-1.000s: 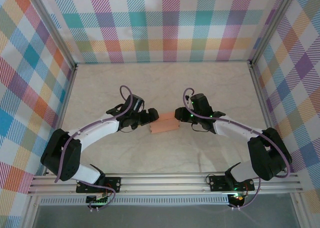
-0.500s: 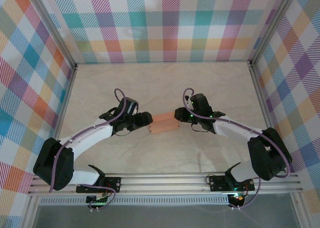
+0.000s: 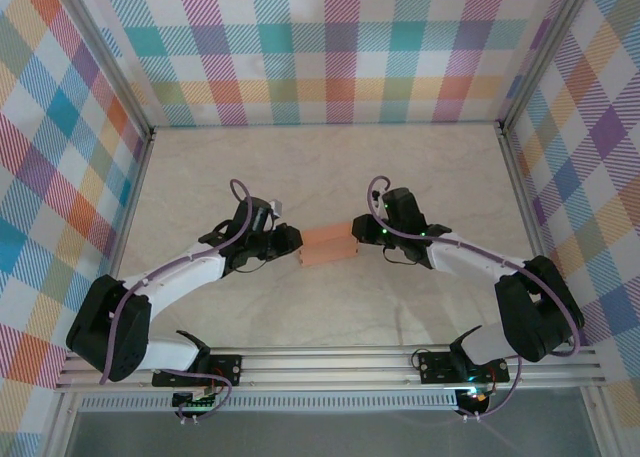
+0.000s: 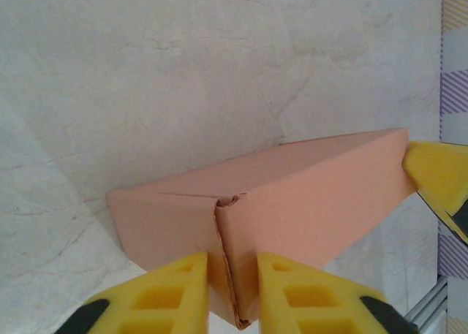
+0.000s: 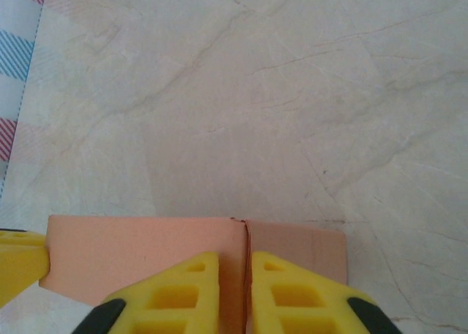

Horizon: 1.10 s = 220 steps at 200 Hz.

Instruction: Fold the paper box

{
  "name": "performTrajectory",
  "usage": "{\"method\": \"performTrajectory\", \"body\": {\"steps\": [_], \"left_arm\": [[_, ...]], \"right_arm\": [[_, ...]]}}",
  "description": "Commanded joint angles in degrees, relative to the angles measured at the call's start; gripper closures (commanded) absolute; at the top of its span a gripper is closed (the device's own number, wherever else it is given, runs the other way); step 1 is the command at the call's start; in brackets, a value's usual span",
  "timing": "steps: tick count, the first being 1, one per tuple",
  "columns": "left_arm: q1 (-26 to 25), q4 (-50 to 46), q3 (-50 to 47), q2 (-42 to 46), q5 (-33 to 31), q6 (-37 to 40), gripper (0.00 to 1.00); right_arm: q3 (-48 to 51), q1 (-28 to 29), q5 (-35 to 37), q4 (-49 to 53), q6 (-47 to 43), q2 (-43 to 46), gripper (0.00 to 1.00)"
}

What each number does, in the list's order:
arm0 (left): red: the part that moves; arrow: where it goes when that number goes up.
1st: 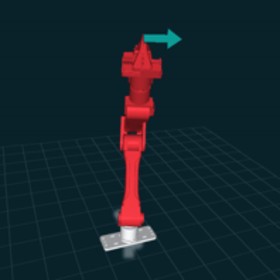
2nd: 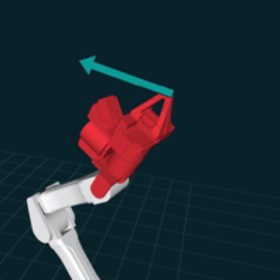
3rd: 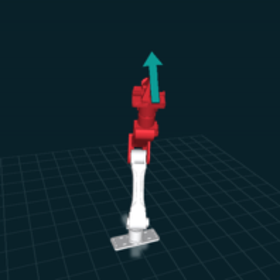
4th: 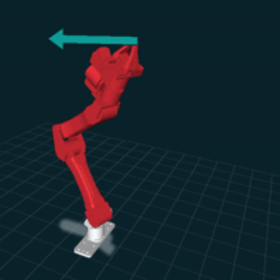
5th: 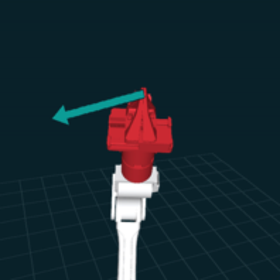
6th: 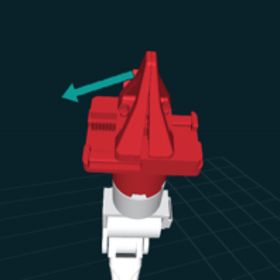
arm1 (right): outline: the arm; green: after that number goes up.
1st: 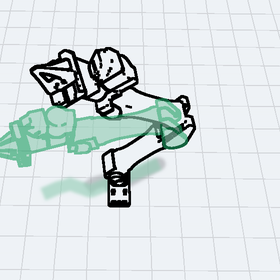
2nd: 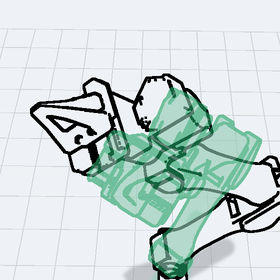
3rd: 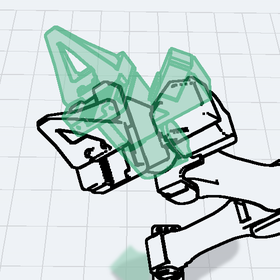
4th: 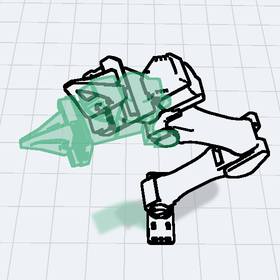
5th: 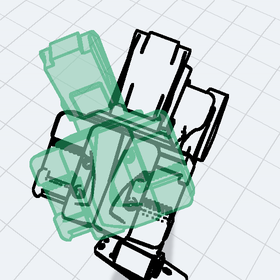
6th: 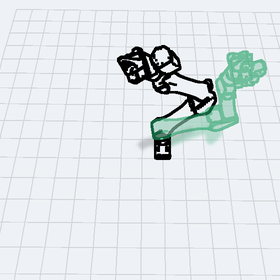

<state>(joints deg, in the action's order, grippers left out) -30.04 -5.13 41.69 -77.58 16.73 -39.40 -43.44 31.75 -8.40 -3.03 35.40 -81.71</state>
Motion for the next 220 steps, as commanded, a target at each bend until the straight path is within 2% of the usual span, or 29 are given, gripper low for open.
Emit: {"method": "performTrajectory", "body": {"steps": [1, 30, 65, 74, 79, 96, 110, 124, 132, 143, 151, 162, 194, 220], "left_arm": [[0.51, -8.24, -4.24, -4.36, -3.02, 0.60, 0.86], [0.63, -8.71, -3.99, -3.86, -3.28, 0.90, 0.92], [0.51, -8.92, -2.70, -3.37, -2.92, 1.95, 0.91], [0.51, -9.64, -1.55, -3.22, -3.23, 2.64, 0.85], [0.51, -9.98, -0.93, -3.07, -3.47, 2.97, 0.77], [0.51, -12.72, 1.91, -2.22, -4.59, 4.02, 0.52], [0.51, -13.96, 4.60, -1.42, -5.02, 5.28, 0.36], [0.47, -13.60, 6.79, -0.23, -5.65, 7.64, 0.23], [0.36, -12.61, 7.68, 0.58, -6.39, 10.01, 0.14], [0.05, -12.19, 9.49, 1.00, -8.36, 14.01, 0.07], [-0.31, -12.19, 11.11, 0.82, -9.96, 17.63, 0.05], [-0.84, -12.06, 13.42, 0.01, -11.10, 23.30, 0.07], [-3.66, -11.30, 19.20, -3.75, -9.09, 41.41, 0.08], [-6.29, -14.83, 26.30, -10.72, -3.80, 58.44, 0.08]], "right_arm": [[1.69, 0.21, -0.38, 3.88, 0.02, -1.70, 0.93], [1.11, 0.18, -0.74, 4.42, -0.11, -1.17, 1.00], [0.33, 0.17, -0.56, 5.10, 0.21, -0.26, 0.99], [-0.12, 0.15, -0.56, 5.57, 0.19, 0.12, 0.85], [-0.48, 0.23, -0.41, 5.88, 0.19, 0.44, 0.79], [-1.46, 0.17, 0.76, 6.62, -0.21, 1.91, 0.69], [-2.40, 0.17, 2.01, 7.71, -0.85, 3.13, 0.59], [-2.73, 0.16, 3.70, 8.54, -1.25, 4.60, 0.43], [-2.40, -0.03, 4.18, 8.38, -1.56, 5.64, 0.33], [-1.46, -0.39, 4.58, 8.21, -1.49, 7.04, 0.26], [-0.58, -0.81, 4.55, 7.99, -1.35, 8.11, 0.22], [0.48, -1.54, 4.62, 8.28, -1.23, 9.61, 0.19], [3.96, -4.90, 4.46, 9.68, -0.19, 14.51, 0.17], [6.60, -8.50, 4.02, 11.73, -0.26, 18.79, 0.17]]}}
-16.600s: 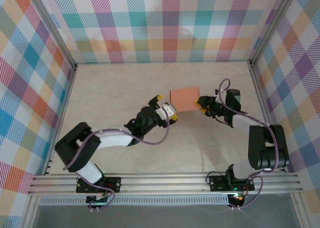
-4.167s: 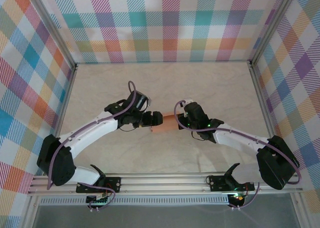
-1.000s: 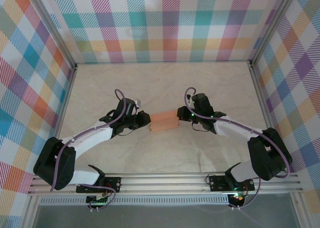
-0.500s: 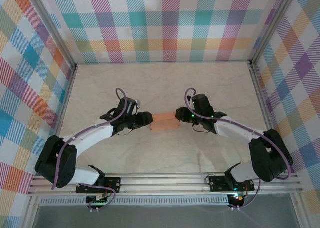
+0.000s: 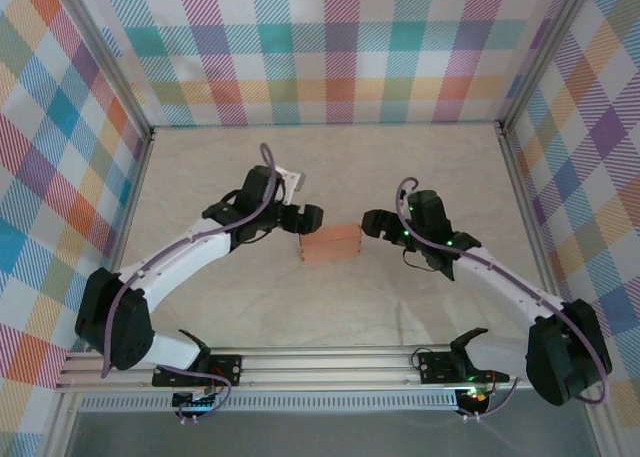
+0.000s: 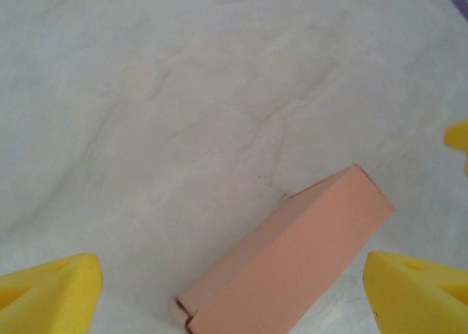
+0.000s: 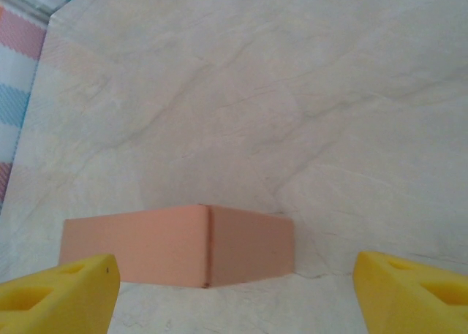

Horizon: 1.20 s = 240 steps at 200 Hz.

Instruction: Fold the paper box

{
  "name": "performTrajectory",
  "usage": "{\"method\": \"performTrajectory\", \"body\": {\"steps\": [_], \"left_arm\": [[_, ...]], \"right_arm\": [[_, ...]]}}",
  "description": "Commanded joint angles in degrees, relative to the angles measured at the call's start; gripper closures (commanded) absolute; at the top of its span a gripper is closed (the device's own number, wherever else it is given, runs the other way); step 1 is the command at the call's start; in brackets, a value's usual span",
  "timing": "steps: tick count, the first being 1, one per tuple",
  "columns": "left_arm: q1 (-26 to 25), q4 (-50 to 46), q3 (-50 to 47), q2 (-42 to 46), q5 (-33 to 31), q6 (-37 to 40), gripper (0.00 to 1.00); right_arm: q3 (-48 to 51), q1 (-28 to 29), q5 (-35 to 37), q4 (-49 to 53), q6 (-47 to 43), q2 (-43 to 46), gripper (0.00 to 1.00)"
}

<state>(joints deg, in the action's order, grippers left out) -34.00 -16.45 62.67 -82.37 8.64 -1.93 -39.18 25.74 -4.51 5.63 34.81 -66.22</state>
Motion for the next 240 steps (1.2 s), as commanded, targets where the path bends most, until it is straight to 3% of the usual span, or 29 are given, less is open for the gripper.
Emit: {"method": "performTrajectory", "body": {"steps": [1, 20, 55, 113, 137, 160, 191, 240], "left_arm": [[-2.45, -3.73, 5.64, -6.30, 4.55, 21.69, 0.07], [-4.09, -7.89, 10.66, -12.74, 7.58, 31.87, 0.08], [-5.78, -19.18, 22.74, -23.28, 9.83, 41.33, 0.10], [-7.03, -35.31, 36.47, -34.17, 13.08, 47.07, 0.23], [-7.65, -35.26, 36.68, -34.42, 12.71, 47.03, 0.19], [-8.23, -35.07, 36.91, -34.59, 12.33, 47.02, 0.23], [-9.01, -34.98, 37.17, -35.16, 8.61, 47.03, 0.57], [-10.63, -25.69, 30.55, -31.31, -3.05, 47.09, 0.57]], "right_arm": [[2.39, -2.60, 0.12, 3.12, 0.34, 3.46, 0.17], [4.76, -4.79, 0.16, 4.22, 0.62, 6.04, 0.17], [8.48, -6.36, -0.50, 4.67, 1.40, 9.23, 0.17], [10.41, -7.10, -0.57, 3.14, 1.41, 9.00, 0.17], [10.45, -7.37, -0.89, 2.67, 1.07, 8.23, 0.18], [10.64, -7.44, -1.29, 1.81, 1.23, 7.27, 0.18], [10.86, -7.46, -1.22, 1.26, 1.40, 6.98, 0.19], [10.94, -7.59, -1.28, 0.99, 1.38, 6.33, 0.19]]}}
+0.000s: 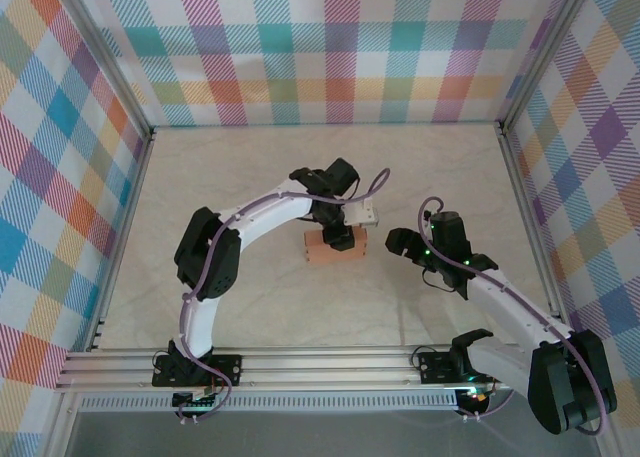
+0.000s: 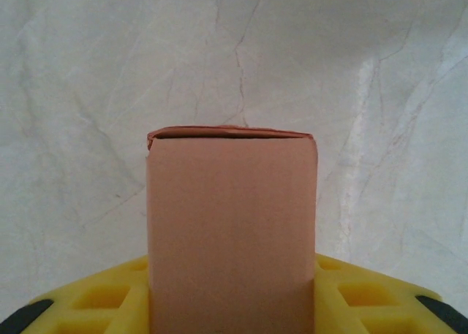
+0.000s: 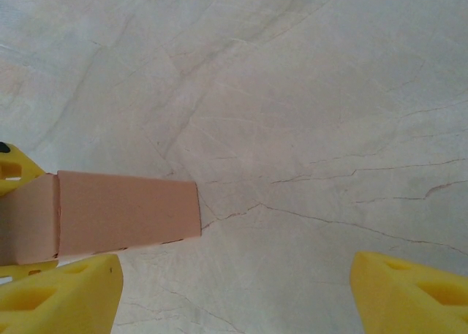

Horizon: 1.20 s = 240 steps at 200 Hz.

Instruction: Fold the paper box

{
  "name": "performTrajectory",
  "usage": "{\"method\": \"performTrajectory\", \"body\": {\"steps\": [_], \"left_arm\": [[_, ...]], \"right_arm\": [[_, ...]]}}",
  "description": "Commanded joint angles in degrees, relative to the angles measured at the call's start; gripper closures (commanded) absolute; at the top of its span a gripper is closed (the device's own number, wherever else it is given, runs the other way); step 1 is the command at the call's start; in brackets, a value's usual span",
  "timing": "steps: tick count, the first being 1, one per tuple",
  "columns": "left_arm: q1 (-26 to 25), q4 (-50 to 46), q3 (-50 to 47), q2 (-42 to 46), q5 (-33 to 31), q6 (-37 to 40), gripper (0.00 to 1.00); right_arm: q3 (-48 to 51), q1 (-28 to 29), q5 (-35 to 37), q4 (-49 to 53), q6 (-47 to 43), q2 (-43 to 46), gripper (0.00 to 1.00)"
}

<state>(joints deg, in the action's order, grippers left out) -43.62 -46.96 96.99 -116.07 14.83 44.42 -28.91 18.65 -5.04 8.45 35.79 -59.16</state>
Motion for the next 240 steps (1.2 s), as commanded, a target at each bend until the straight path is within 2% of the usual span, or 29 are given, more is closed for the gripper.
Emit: {"method": "performTrajectory", "body": {"steps": [1, 15, 55, 83, 104, 123, 157, 173, 175, 181, 197, 223, 240], "left_arm": [[-1.07, 5.11, -3.93, 2.45, -9.57, 0.79, 0.57], [-1.55, 9.88, -6.72, 4.08, -15.78, 1.81, 0.55], [-3.03, 28.68, -15.80, 6.24, -34.61, 9.70, 0.55], [-3.19, 42.02, -20.97, 5.04, -40.33, 14.96, 0.55], [-3.28, 45.92, -22.18, 3.49, -41.89, 17.22, 0.54], [-3.62, 46.43, -22.59, 3.13, -41.99, 17.46, 0.51], [-3.68, 44.75, -22.70, 3.80, -41.42, 16.21, 0.22], [-3.76, 43.70, -22.95, 4.83, -40.72, 14.97, 0.18], [-3.82, 43.60, -23.02, 5.09, -40.55, 14.57, 0.14], [-3.92, 43.25, -23.28, 6.03, -39.38, 13.28, 0.11], [-3.89, 42.37, -24.61, 9.55, -35.00, 8.29, 0.00], [-2.47, 46.34, -30.15, 16.73, -27.49, -2.88, 0.00], [0.37, 50.29, -35.24, 22.12, -23.68, -12.81, 0.00]], "right_arm": [[0.64, -0.48, -0.76, -1.80, 0.41, -0.76, 0.19], [0.63, -0.55, -0.85, -2.20, 0.38, -1.37, 0.19], [0.41, -0.74, -1.72, -4.11, 0.50, -3.97, 0.19], [0.13, -0.81, -2.52, -5.17, 0.41, -5.77, 0.19], [0.23, -0.82, -2.61, -5.76, 0.49, -6.63, 0.19], [0.05, -0.90, -2.76, -6.05, 0.53, -7.13, 0.19], [-0.30, -0.98, -2.85, -6.39, 0.43, -7.20, 0.19], [-0.84, -1.08, -3.38, -6.40, -0.16, -7.15, 0.17], [-0.94, -1.14, -3.44, -6.40, -0.25, -7.12, 0.16], [-1.11, -1.27, -3.51, -6.42, -0.78, -7.08, 0.15], [-2.00, -1.73, -3.06, -6.16, -1.98, -6.84, 0.11], [-3.81, -2.79, -1.61, -5.88, -6.40, -6.42, 0.00], [-5.12, -3.24, 1.26, -6.41, -10.43, -5.69, 0.00]]}}
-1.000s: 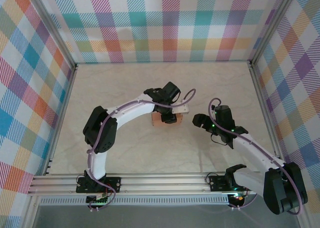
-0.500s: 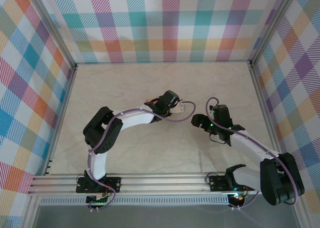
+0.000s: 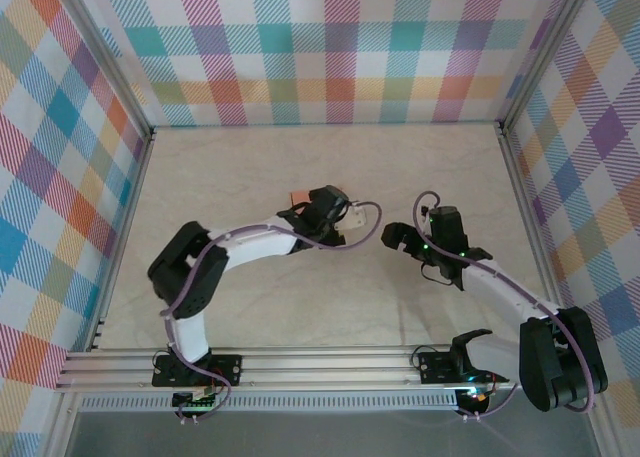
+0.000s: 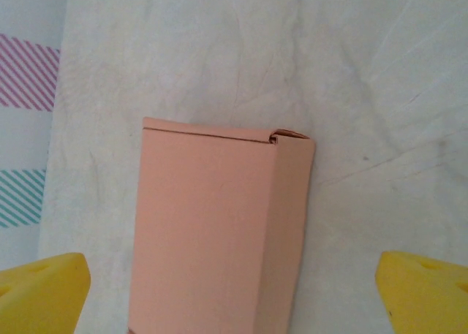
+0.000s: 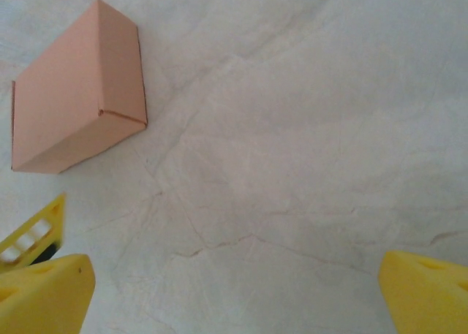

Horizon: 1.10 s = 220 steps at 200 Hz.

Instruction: Fold the paper box

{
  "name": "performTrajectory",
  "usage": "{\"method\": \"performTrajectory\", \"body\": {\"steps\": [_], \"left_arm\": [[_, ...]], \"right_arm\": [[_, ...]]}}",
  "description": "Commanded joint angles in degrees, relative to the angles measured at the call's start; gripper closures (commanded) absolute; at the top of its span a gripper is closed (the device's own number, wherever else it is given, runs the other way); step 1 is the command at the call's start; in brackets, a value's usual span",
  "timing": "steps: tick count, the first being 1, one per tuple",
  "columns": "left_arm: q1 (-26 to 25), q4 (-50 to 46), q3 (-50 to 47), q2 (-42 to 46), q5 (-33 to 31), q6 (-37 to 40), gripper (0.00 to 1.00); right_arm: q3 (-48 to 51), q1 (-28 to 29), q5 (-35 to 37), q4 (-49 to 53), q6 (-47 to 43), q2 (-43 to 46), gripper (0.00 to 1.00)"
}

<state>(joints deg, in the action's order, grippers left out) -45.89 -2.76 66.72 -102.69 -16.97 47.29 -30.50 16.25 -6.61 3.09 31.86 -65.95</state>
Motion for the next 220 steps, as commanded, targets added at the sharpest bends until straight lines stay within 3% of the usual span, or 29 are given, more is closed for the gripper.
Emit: {"method": "performTrajectory", "body": {"steps": [1, 23, 59, 89, 129, 166, 190, 196, 204, 220], "left_arm": [[2.86, 6.32, -5.12, 9.05, 8.20, -15.97, 0.00], [7.81, 9.11, -11.45, 15.83, 9.11, -26.78, 0.00], [15.80, 14.56, -22.84, 25.59, -2.28, -37.04, 0.00], [22.72, 21.19, -33.84, 32.20, -8.77, -41.89, 0.00], [33.58, 35.90, -44.51, 31.47, 3.58, -41.23, 0.00], [36.57, 48.80, -45.51, 19.85, 7.32, -40.65, 0.00], [41.12, 52.16, -44.65, 13.76, 13.89, -43.45, 0.00], [41.78, 53.06, -44.14, 12.73, 13.74, -44.25, 0.00], [42.47, 47.14, -42.09, 13.41, 14.41, -45.26, 0.00], [42.81, 47.88, -42.11, 12.96, 14.47, -45.53, 0.00]], "right_arm": [[-3.56, -0.90, 3.10, -1.06, -6.79, 1.19, 0.00], [-3.70, -2.20, 8.00, -3.86, -12.45, 2.63, 0.00], [1.82, -4.68, 18.12, -18.76, -25.10, 3.89, 0.00], [4.11, -6.66, 23.17, -27.46, -34.62, -3.39, 0.00], [8.52, -12.15, 16.35, -42.98, -31.77, -11.21, 0.00], [9.38, -17.59, 7.22, -51.22, -28.07, -17.58, 0.00], [9.51, -18.01, 5.37, -56.05, -28.16, -22.09, 0.00], [8.69, -18.03, 4.88, -53.37, -28.51, -21.52, 0.00], [8.39, -18.07, 4.77, -53.15, -28.67, -21.69, 0.00], [8.33, -17.95, 4.77, -53.02, -28.63, -21.77, 0.00]]}}
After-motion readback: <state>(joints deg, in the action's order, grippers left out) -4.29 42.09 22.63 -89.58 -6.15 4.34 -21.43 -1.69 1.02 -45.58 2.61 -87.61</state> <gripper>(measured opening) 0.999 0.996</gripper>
